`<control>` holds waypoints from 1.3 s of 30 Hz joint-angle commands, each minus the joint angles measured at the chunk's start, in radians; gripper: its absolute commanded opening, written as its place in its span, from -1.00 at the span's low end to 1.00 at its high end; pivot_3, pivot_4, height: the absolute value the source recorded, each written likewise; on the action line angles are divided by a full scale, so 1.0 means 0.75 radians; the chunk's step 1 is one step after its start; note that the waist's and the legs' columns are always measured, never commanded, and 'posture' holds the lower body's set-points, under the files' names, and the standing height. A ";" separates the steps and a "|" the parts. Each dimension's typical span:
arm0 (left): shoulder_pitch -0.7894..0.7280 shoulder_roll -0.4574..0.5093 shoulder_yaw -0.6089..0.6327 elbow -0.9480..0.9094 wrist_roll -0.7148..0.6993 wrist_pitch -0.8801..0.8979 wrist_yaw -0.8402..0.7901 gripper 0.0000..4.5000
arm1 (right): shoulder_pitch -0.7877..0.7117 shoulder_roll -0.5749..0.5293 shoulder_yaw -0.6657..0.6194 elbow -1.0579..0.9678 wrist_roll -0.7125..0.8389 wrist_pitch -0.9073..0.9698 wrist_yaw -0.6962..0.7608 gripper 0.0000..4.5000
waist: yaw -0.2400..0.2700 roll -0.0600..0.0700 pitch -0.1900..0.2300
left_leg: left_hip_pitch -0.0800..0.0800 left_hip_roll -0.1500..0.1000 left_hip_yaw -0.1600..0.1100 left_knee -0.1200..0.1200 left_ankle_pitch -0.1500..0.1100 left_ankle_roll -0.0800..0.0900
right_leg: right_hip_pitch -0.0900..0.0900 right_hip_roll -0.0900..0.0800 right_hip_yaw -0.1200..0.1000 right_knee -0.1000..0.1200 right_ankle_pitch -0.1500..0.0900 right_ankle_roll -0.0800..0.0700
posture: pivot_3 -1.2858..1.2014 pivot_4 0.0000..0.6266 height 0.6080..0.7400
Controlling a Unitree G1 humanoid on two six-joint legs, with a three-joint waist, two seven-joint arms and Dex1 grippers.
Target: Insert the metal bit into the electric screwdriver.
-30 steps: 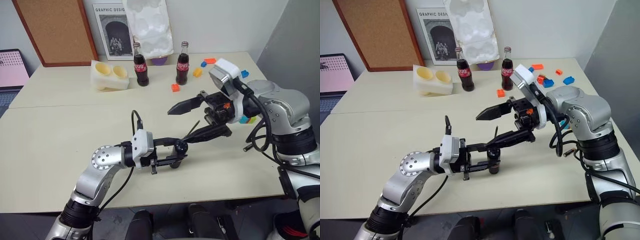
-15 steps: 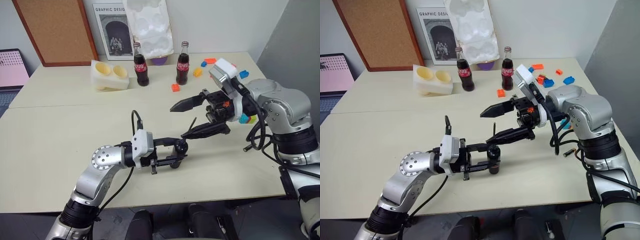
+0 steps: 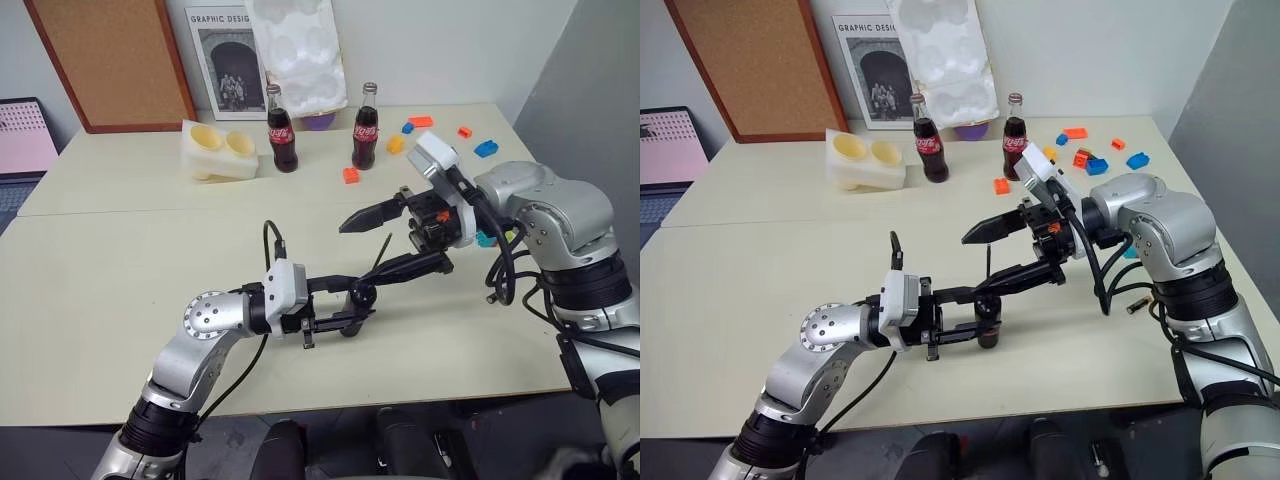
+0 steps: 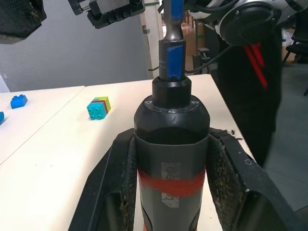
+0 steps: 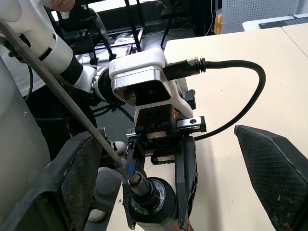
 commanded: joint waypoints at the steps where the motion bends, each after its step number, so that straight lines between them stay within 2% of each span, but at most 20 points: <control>1: -0.003 0.004 -0.012 0.018 0.044 0.008 0.022 -0.27 | -0.005 -0.031 -0.041 -0.087 0.057 0.047 0.024 1.00 | 0.000 0.000 0.000 | 0.000 0.000 0.000 0.000 0.000 0.000 | 0.000 0.000 0.000 0.000 0.000 0.000 | 0.03 -0.52 1.00; 5: -0.002 0.003 -0.014 0.018 0.046 0.009 0.024 -0.27 | 0.016 -0.054 -0.065 -0.141 0.097 0.085 0.025 0.74 | 0.000 0.000 0.000 | 0.000 0.000 0.000 0.000 0.000 0.000 | 0.000 0.000 0.000 0.000 0.000 0.000 | 0.03 -0.52 1.00; 10: -0.004 0.005 -0.017 0.024 0.048 0.006 0.018 -0.27 | 0.040 -0.049 -0.080 -0.186 0.124 0.103 -0.012 0.16 | 0.000 0.000 0.000 | 0.000 0.000 0.000 0.000 0.000 0.000 | 0.000 0.000 0.000 -0.001 0.000 0.000 | 0.03 -0.52 1.00; 12: -0.009 0.005 -0.015 0.028 0.047 0.006 0.017 -0.27 | 0.047 -0.055 -0.071 -0.192 0.109 0.081 -0.009 0.06 | 0.000 0.000 0.000 | 0.000 0.000 0.000 0.000 0.000 0.000 | 0.000 0.000 0.000 -0.001 0.000 0.000 | 0.03 -0.52 1.00; 13: -0.010 0.005 -0.014 0.029 0.047 0.006 0.017 -0.27 | 0.051 -0.055 -0.069 -0.195 0.100 0.062 -0.008 -0.07 | 0.000 0.000 0.000 | 0.000 0.000 0.000 0.000 0.000 0.000 | 0.000 0.000 0.000 -0.001 0.000 0.000 | 0.03 -0.52 1.00; 14: -0.011 0.005 -0.014 0.030 0.047 0.006 0.018 -0.27 | 0.053 -0.054 -0.071 -0.193 0.097 0.051 -0.011 -0.09 | 0.000 0.000 0.000 | 0.000 0.000 0.000 0.000 0.000 0.000 | 0.000 0.000 0.000 -0.001 0.000 0.000 | 0.03 -0.52 1.00; 20: -0.008 0.001 -0.014 0.020 0.044 0.010 0.028 -0.27 | 0.067 -0.032 -0.091 -0.181 0.092 -0.026 -0.012 -0.09 | 0.000 0.000 0.000 | 0.000 0.000 0.000 0.000 0.000 0.000 | 0.000 0.000 0.000 -0.001 0.000 0.000 | 0.03 -0.52 1.00; 27: -0.011 -0.001 -0.012 0.011 0.043 0.015 0.047 -0.27 | 0.070 -0.032 -0.105 -0.199 0.100 -0.074 -0.025 0.52 | 0.000 0.000 0.000 | 0.000 0.000 0.000 0.000 0.000 0.000 | 0.000 0.000 0.000 -0.001 0.000 0.000 | 0.03 -0.52 1.00; 31: -0.020 -0.013 0.018 -0.030 0.024 0.049 0.104 -0.27 | 0.062 -0.028 -0.175 -0.201 0.101 -0.107 -0.096 0.91 | 0.000 0.000 0.000 | 0.000 0.000 0.000 0.000 0.000 0.000 | 0.000 0.000 0.000 -0.001 0.000 0.000 | 0.03 -0.52 1.00; 36: -0.084 -0.003 0.090 -0.124 0.015 0.136 0.224 -0.27 | 0.039 -0.076 -0.343 -0.127 0.071 -0.148 -0.230 0.94 | 0.001 0.000 0.001 | -0.001 0.000 0.000 0.000 0.000 0.000 | 0.000 0.000 0.000 -0.001 0.000 0.000 | 0.03 -0.52 1.00; 39: -0.184 0.083 0.134 -0.184 0.100 0.224 0.303 -0.27 | 0.079 -0.170 -0.489 -0.114 0.045 -0.165 -0.329 0.94 | 0.004 -0.004 0.006 | -0.003 0.000 0.000 0.000 0.000 0.000 | -0.003 0.000 0.000 0.000 0.000 0.000 | 0.03 -0.52 1.00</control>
